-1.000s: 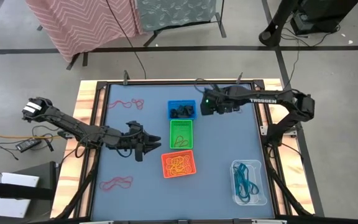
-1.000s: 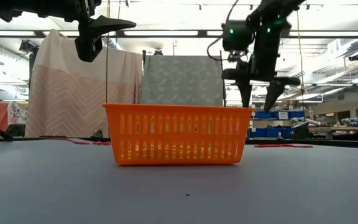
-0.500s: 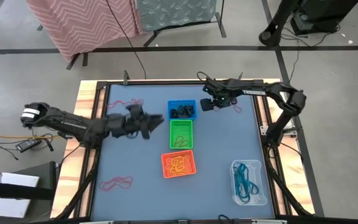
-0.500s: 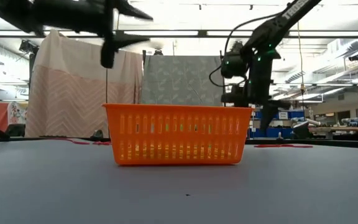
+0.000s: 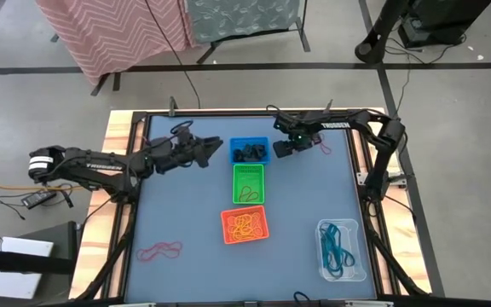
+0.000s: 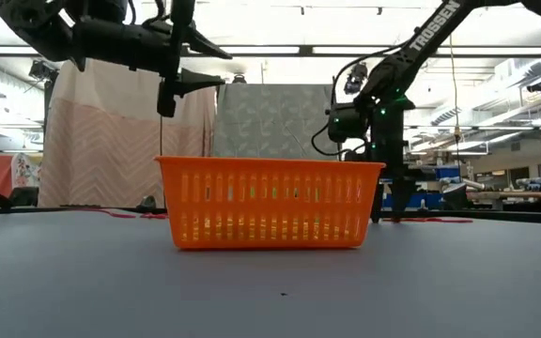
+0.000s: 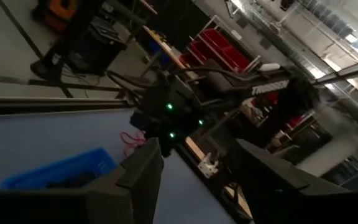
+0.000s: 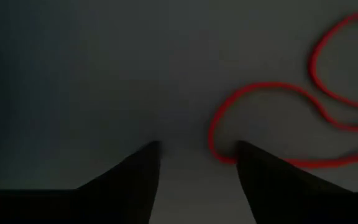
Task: Sort rubber bands into baskets
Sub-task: Put the red rubber band into the green bin
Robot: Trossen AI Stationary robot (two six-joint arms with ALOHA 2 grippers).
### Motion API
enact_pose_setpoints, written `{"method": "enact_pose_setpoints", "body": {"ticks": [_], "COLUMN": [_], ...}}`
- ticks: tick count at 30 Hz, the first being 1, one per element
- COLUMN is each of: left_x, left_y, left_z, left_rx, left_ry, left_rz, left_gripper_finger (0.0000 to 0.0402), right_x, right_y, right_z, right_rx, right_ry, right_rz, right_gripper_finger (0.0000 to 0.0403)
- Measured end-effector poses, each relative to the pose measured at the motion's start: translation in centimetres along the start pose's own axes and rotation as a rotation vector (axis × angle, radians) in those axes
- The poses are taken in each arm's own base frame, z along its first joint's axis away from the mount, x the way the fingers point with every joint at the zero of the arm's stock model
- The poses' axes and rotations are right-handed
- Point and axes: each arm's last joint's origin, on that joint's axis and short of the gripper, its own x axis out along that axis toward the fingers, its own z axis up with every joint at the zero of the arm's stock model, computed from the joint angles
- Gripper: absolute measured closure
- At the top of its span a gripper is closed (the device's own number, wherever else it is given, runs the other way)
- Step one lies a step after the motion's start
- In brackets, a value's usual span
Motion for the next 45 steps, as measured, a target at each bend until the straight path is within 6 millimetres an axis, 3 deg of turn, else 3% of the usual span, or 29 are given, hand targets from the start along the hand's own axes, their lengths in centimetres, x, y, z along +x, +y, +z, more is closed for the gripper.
{"method": "enact_pose_setpoints", "body": {"ticks": [4,9,11,15,25,31,37,45], "left_x": [0.2,0.4,0.4,0.5,0.7,0.7,0.7,0.7], "left_y": [0.5,1.0,1.3,1.8,3.1,3.4,3.4,3.4], "left_z": [0.5,0.7,0.8,1.2,2.4,2.7,2.7,2.7], "left_rx": [0.016,0.082,0.095,0.11,0.109,0.11,0.154,0.157], "left_ry": [0.017,0.089,0.119,0.139,0.13,0.118,0.116,0.114], "left_rz": [-0.018,-0.072,-0.079,-0.105,-0.087,-0.073,-0.075,-0.073], "left_gripper_finger": [0.02,0.02,0.02,0.02,0.02,0.02,0.02,0.02], "right_x": [0.3,0.0,-0.5,-2.3,-14.0,-19.2,-20.4,-17.5], "right_y": [0.1,0.2,0.3,0.1,-0.2,0.2,3.0,9.0], "right_z": [0.0,-0.1,-0.2,-1.2,-5.3,-7.9,-9.2,-10.2], "right_rx": [-0.006,-0.035,-0.062,-0.078,-0.036,-0.055,-0.115,-0.158], "right_ry": [-0.007,-0.021,-0.036,-0.046,-0.378,-0.571,-0.593,-0.497], "right_rz": [-0.02,-0.016,-0.015,-0.016,0.273,0.564,0.793,0.94], "right_gripper_finger": [0.0234,0.0361,0.0389,0.0396,0.04,0.0401,0.0402,0.0402]}}
